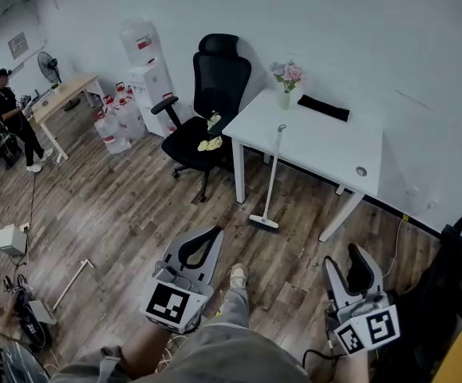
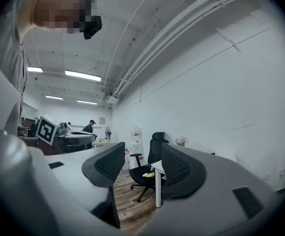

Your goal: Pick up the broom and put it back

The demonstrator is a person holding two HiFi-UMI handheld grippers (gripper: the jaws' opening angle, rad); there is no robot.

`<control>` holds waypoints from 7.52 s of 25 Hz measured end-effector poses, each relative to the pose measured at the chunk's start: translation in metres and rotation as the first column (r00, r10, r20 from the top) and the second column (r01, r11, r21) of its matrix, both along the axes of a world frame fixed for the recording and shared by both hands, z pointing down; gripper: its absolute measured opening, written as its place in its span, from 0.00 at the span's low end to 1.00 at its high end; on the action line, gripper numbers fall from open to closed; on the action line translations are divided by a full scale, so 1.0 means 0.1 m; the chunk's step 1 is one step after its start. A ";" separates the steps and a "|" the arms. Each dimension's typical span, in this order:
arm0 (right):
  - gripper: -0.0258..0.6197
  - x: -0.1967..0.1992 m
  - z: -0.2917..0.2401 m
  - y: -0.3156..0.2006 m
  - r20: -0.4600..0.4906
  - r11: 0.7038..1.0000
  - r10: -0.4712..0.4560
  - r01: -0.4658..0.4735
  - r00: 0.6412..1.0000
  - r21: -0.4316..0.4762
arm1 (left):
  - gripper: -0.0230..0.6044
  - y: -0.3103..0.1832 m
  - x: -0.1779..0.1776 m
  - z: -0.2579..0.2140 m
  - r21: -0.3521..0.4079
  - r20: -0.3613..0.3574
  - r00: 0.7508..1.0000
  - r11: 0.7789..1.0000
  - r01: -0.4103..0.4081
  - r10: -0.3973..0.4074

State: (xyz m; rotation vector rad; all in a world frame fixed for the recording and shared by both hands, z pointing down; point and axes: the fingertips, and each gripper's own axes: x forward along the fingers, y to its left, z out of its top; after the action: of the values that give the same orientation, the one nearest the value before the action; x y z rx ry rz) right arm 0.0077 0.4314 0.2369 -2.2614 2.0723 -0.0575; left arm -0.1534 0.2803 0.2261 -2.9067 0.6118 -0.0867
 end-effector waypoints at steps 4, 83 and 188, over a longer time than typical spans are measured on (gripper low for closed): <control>0.40 0.22 0.17 -0.42 0.034 0.999 -0.006 0.008 0.999 -0.040 | 0.06 -0.40 0.26 0.16 -0.027 0.014 1.000 1.000 -0.007 0.008; 0.21 2.48 4.82 -5.06 0.148 0.688 -0.148 0.210 0.978 -0.695 | 0.06 -4.25 2.41 3.58 -0.319 0.438 0.881 0.885 0.340 -0.180; 0.21 0.74 5.10 -7.29 0.221 0.582 -0.572 0.581 0.790 -0.570 | 0.06 -5.17 1.12 4.18 -0.384 0.385 0.831 0.750 0.539 -0.401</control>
State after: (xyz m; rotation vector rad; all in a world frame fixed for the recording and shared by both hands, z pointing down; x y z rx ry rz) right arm 0.0818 -0.2977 0.7466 -1.6292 3.0274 -0.9148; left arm -0.0412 -0.2368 0.6438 -2.9931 1.4453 -0.8154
